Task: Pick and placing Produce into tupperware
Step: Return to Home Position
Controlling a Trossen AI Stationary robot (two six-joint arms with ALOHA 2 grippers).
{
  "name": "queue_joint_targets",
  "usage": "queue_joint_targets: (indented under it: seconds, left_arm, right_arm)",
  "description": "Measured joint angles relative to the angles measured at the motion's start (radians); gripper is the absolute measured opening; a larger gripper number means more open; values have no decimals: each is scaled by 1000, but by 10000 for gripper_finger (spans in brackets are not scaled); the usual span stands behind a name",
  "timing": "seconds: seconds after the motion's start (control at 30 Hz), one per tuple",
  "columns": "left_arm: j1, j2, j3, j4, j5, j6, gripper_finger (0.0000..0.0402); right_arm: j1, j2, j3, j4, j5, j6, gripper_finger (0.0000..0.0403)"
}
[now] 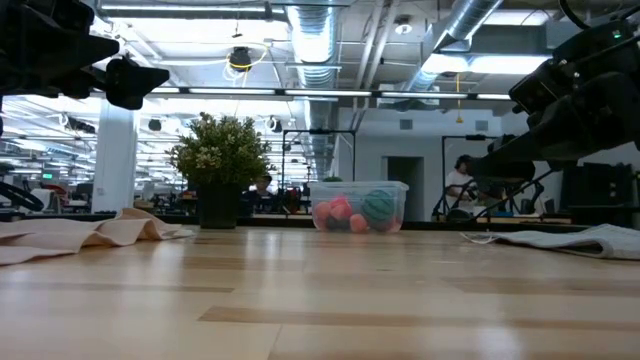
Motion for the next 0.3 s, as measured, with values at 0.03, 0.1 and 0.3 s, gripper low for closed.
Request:
queue_joint_targets:
  seconds: [0.03, 0.1, 0.3]
  left_arm:
    - [0, 0, 0, 0, 0, 0, 382]
    - [0, 0, 0, 0, 0, -7, 382]
    - [0, 0, 0, 0, 0, -2, 382]
  right_arm:
    - [0, 0, 0, 0, 0, 0, 327]
    - [0, 0, 0, 0, 0, 0, 327]
    - [0, 0, 0, 0, 0, 0, 327]
